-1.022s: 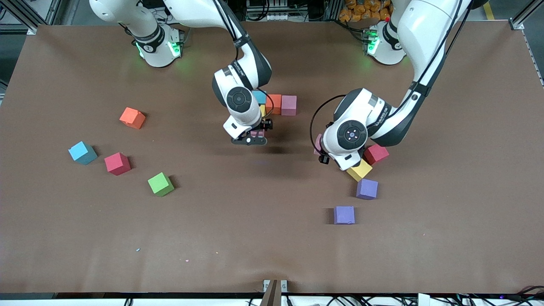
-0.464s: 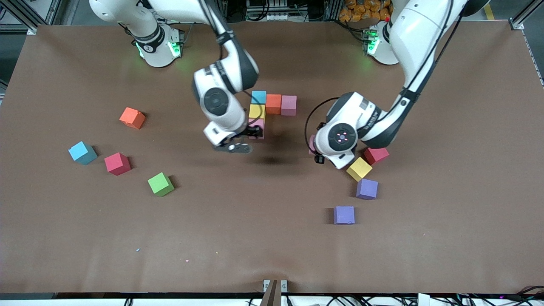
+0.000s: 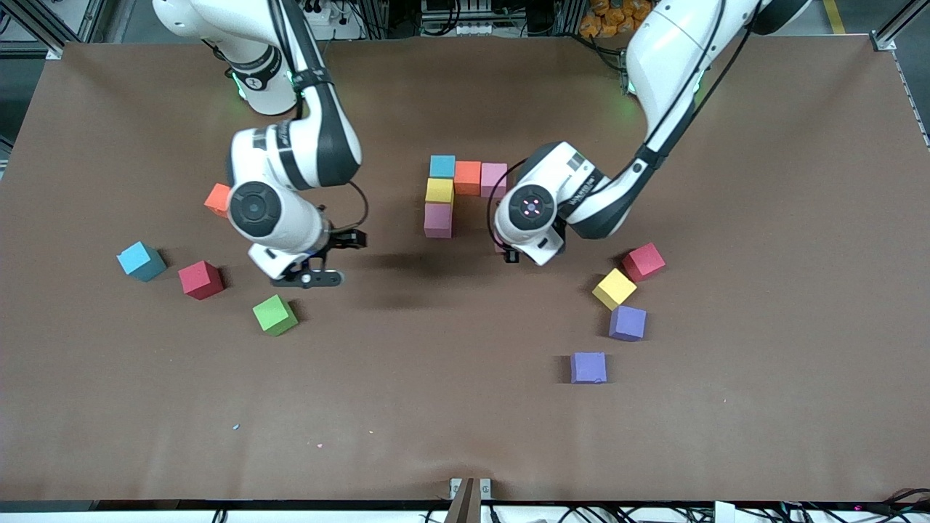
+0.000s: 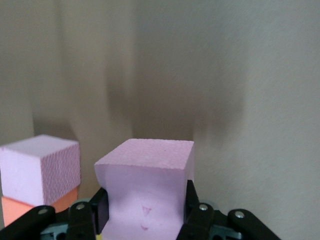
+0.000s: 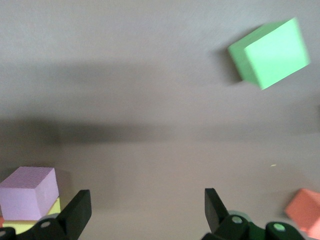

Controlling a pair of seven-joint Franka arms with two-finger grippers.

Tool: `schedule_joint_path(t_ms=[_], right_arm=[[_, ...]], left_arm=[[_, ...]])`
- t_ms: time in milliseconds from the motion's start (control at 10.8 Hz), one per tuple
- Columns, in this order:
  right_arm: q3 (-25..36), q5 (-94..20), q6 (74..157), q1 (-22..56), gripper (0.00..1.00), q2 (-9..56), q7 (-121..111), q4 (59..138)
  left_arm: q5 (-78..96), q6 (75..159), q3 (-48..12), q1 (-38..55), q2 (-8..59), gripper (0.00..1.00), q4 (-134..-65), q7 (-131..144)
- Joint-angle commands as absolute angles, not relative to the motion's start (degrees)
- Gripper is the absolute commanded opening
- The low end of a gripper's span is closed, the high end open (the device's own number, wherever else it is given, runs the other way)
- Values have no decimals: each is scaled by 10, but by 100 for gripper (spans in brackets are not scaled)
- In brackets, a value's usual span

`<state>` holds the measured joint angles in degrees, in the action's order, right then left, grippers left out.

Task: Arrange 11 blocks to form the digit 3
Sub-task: 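Lower the pink cube onto the cluster with the left gripper while the right grasps green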

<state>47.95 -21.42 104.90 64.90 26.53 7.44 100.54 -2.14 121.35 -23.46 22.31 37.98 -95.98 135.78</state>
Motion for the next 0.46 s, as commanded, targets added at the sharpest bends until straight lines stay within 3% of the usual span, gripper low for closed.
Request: schedule_joint_path(t_ms=[0,371], right_arm=[[493,-177,1038,655,100,261,39,986],[490,-178,1090,596,100,277,-113,974]], left_arm=[[-42,1232,-215,271,393,0,-948,1403],[-44,1247,-203,310,416,0,-922,1430]])
